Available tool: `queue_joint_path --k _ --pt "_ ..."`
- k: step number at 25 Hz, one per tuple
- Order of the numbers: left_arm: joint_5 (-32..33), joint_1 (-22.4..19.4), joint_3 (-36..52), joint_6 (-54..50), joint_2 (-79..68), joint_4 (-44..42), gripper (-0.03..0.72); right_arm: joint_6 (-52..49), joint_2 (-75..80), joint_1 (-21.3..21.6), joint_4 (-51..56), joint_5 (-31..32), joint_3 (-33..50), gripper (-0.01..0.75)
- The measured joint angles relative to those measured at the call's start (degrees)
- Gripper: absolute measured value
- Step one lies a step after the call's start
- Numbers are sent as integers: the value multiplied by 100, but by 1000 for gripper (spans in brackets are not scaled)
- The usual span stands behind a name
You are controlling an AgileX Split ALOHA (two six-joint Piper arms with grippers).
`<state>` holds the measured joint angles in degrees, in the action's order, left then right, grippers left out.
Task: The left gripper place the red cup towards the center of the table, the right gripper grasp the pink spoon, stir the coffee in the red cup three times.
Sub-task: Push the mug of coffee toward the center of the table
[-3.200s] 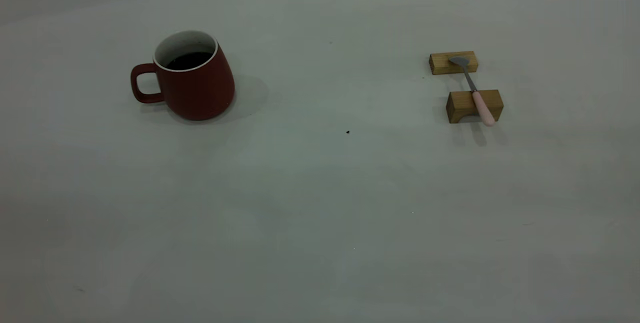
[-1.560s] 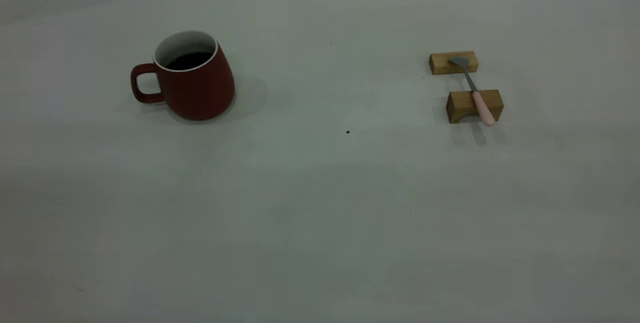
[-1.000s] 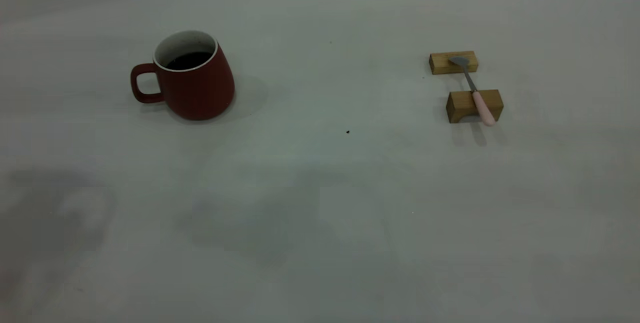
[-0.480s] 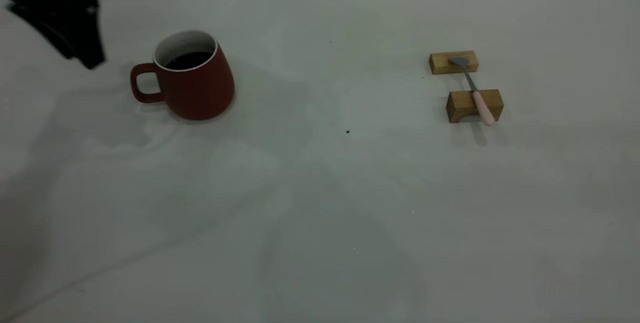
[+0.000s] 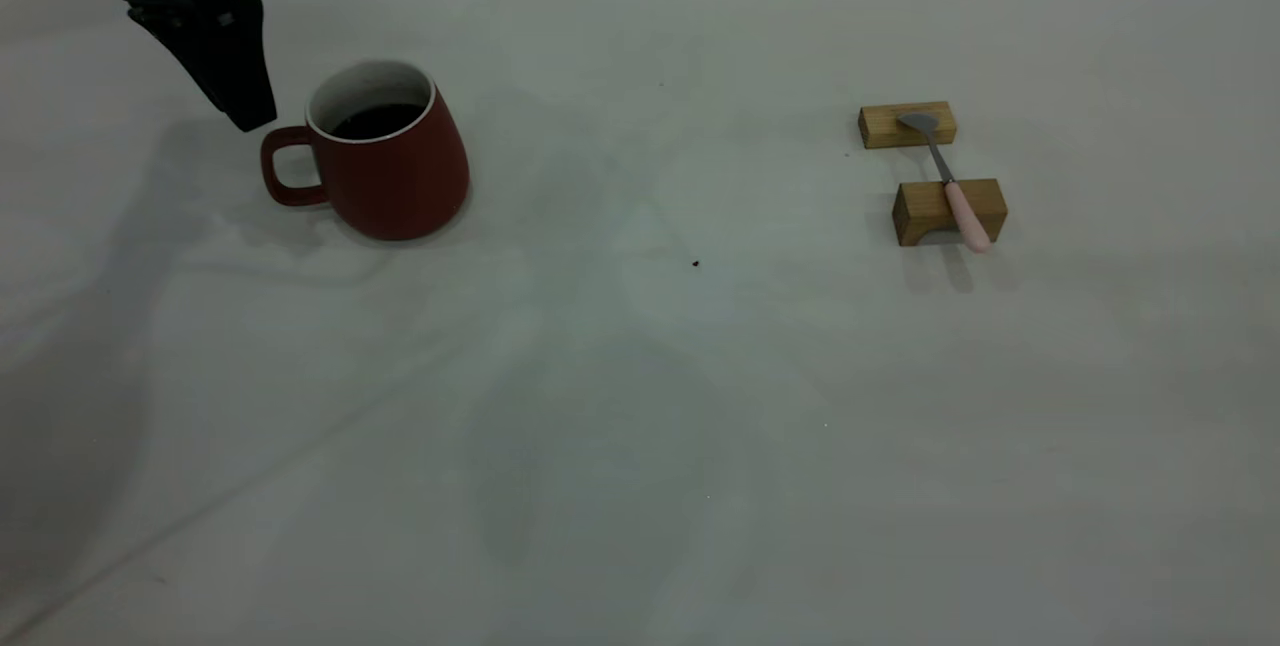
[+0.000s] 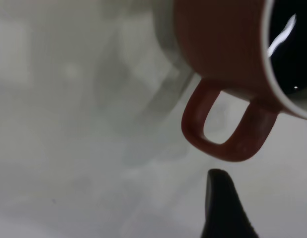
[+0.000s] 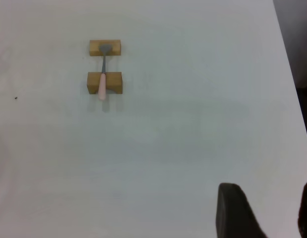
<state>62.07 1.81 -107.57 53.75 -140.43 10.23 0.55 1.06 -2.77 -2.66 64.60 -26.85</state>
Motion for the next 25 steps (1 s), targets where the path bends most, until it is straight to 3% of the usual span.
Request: queue_joint_path --k 10,25 --pt "-20 109 -28 1158 -202 6 482 0 0 0 0 0 0 348" --pt "-685 326 -28 2120 -620 -46 482 0 0 0 5 0 0 348"
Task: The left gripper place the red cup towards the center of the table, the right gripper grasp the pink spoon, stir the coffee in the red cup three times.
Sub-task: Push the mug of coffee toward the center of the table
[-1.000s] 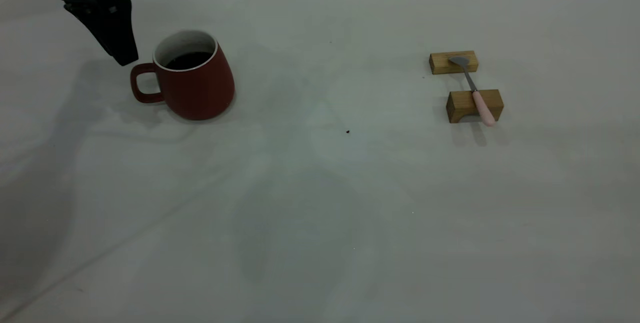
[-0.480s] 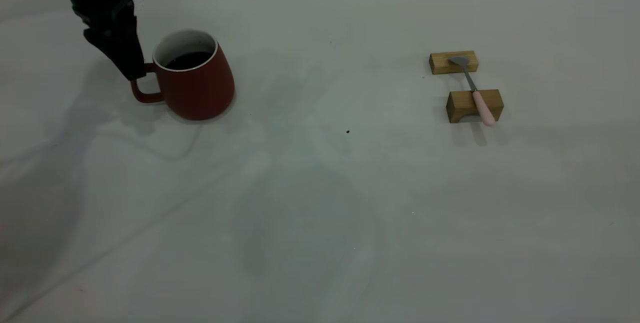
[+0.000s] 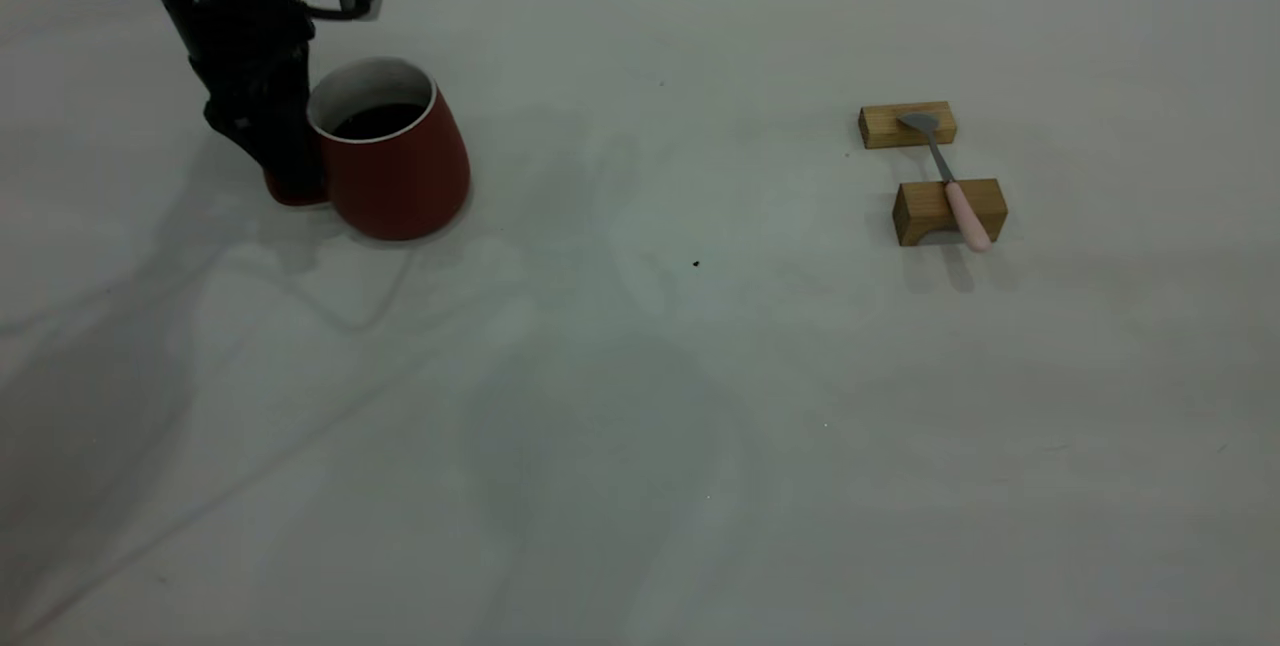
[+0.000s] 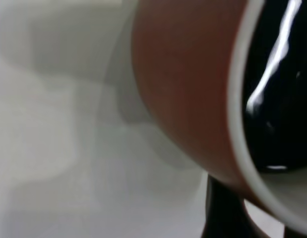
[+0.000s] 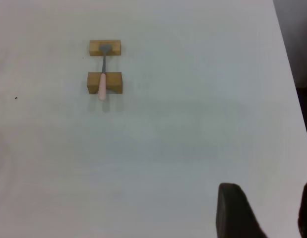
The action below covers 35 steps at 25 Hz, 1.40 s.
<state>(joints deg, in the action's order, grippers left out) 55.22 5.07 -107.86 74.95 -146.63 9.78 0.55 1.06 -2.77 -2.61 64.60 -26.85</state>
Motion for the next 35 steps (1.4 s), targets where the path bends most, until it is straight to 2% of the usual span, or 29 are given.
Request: queue_joint_path --k 10,22,28,35 --pt "-333 788 0 226 -179 330 482 0 0 0 0 0 0 348" --pt "-1233 1718 0 -70 -179 1143 482 0 0 0 0 0 0 348" --pt "-1237 1696 0 -122 -172 1081 482 0 0 0 0 0 0 348" --pt "-881 1644 0 -983 518 140 482 0 0 0 0 0 0 348"
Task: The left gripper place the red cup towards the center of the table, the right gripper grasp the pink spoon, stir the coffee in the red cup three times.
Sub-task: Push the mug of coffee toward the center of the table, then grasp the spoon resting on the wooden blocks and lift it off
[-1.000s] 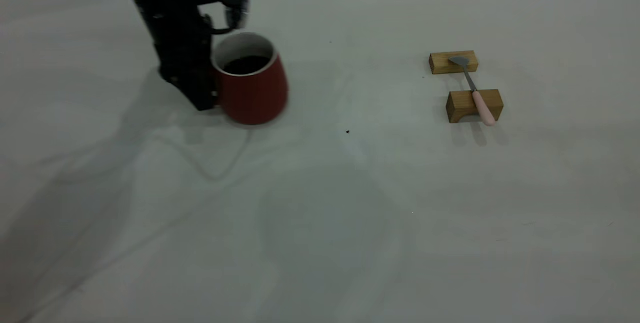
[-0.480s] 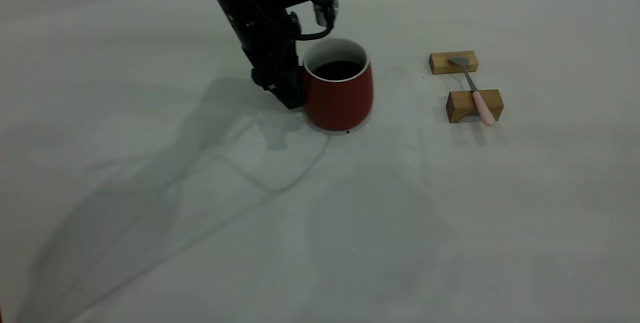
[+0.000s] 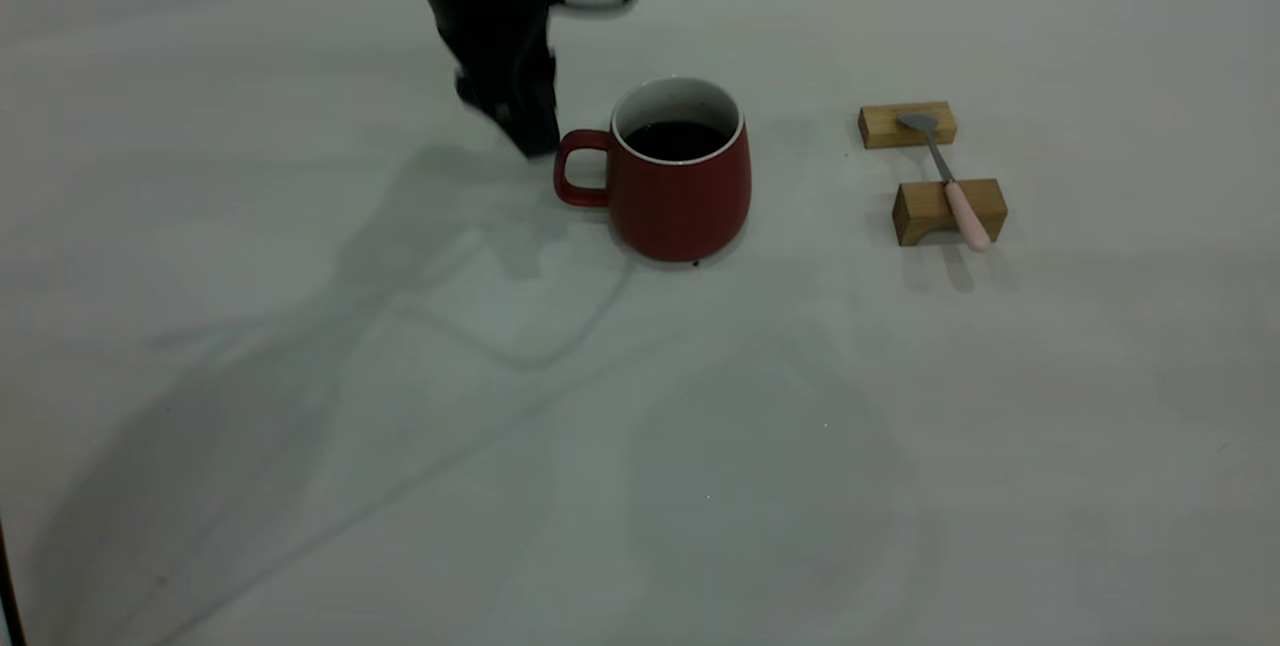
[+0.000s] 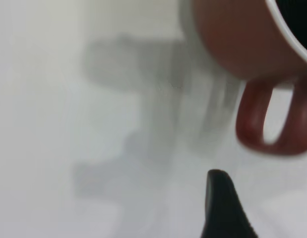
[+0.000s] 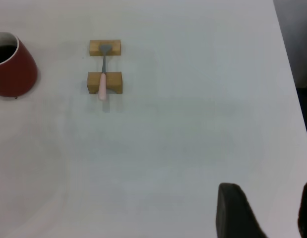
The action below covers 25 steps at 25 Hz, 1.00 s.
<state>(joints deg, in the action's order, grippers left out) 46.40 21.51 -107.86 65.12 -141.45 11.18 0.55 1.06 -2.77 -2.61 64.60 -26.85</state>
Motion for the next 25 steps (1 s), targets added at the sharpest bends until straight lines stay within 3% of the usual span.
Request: queue_joint_path --k 4,10,19,25 --pt "606 0 0 -621 769 -218 482 0 0 0 0 0 0 348" --pt "2052 0 0 -2860 2301 -1013 482 0 0 0 0 0 0 348" --pt "2052 -17 150 -5351 4760 -1302 482 0 0 0 0 5 0 348" --pt "2052 -17 1784 -6049 6684 -1297 482 0 0 0 0 5 0 348"
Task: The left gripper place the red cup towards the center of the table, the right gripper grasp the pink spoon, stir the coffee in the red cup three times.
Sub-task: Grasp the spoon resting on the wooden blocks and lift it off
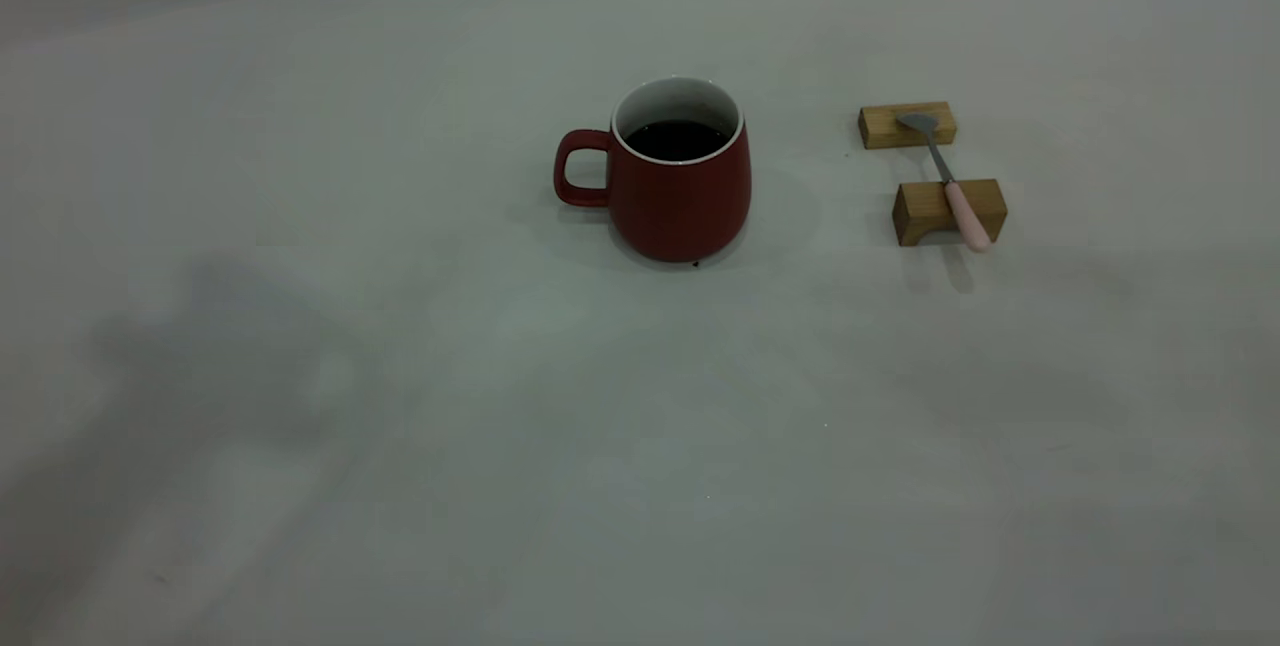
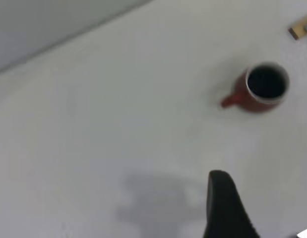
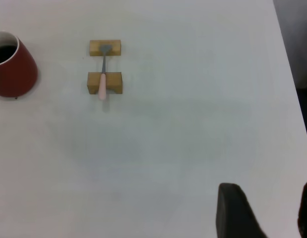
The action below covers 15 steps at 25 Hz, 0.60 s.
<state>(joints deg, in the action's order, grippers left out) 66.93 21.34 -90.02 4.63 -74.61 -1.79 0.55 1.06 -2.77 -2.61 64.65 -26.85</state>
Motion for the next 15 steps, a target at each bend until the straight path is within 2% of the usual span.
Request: queue_joint_path --k 7,15 --pt "0 0 2673 -385 2062 -4 482 0 0 0 0 0 0 348" --pt "-28 0 5049 -493 3917 6 482 0 0 0 0 0 0 348"
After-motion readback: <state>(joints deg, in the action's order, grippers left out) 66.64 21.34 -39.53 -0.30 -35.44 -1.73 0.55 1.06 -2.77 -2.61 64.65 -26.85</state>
